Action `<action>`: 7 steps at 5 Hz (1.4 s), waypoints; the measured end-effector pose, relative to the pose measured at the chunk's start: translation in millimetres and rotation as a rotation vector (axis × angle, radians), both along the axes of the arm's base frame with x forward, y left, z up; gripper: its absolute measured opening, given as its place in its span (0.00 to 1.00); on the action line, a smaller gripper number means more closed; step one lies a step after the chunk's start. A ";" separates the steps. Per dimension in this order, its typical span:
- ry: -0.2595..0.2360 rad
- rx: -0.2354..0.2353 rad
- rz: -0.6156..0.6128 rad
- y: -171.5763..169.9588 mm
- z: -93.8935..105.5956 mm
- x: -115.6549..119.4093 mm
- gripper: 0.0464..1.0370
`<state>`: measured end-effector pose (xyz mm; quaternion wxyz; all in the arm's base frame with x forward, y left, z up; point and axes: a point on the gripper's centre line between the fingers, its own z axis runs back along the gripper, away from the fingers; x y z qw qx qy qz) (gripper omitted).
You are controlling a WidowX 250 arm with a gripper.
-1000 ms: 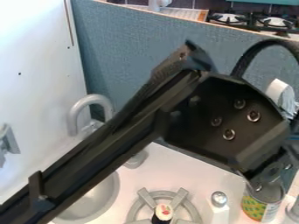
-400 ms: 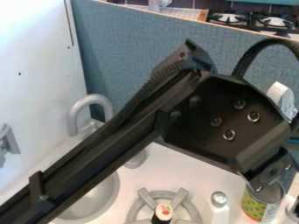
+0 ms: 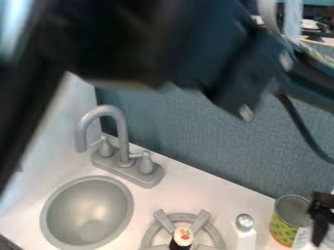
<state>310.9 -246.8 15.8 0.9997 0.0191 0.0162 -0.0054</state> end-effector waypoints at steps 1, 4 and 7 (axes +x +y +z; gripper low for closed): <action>-0.021 0.006 0.048 17.0 20.1 -30.8 0.97; -0.014 0.023 0.215 91.0 31.8 -52.0 0.97; -0.014 0.023 0.216 91.0 31.8 -52.0 0.97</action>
